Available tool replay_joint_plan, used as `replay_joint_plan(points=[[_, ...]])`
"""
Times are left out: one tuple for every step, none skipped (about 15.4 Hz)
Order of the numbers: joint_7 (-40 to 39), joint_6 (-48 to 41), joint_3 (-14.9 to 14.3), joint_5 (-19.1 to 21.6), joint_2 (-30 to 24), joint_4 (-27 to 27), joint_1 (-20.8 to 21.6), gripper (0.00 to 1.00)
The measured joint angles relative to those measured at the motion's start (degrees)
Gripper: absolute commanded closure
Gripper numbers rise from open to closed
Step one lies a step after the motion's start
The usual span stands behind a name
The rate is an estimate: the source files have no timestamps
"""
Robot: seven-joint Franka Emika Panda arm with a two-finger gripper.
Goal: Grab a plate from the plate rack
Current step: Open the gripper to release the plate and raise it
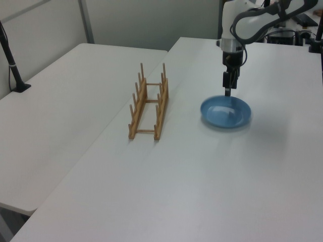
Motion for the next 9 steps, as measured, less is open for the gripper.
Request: replay_joint_plan(points=[[0.68, -0.16, 0.00, 0.00, -0.35, 0.95, 0.01, 0.00], [1.42, -1.52, 0.02, 0.00, -0.77, 2.58, 0.03, 0.00], [2.28, -4.39, 0.05, 0.00, -1.26, 5.15, 0.08, 0.00], [3.46, -8.14, 0.10, -0.01, -1.85, 8.23, 0.14, 0.00], [5.17, -11.71, 0.15, -0.11, -2.48, 11.03, 0.27, 0.00], [7.68, -14.76, 0.23, -0.67, -3.13, 13.59, 0.50, 0.00], [10.50, -16.90, 0.29, -1.39, -3.85, 15.61, 0.80, 0.00], [13.03, -18.47, 0.37, -2.04, -4.66, 17.08, 1.09, 0.00], [14.80, -19.72, 0.52, -2.39, -5.66, 18.02, 1.23, 0.00]])
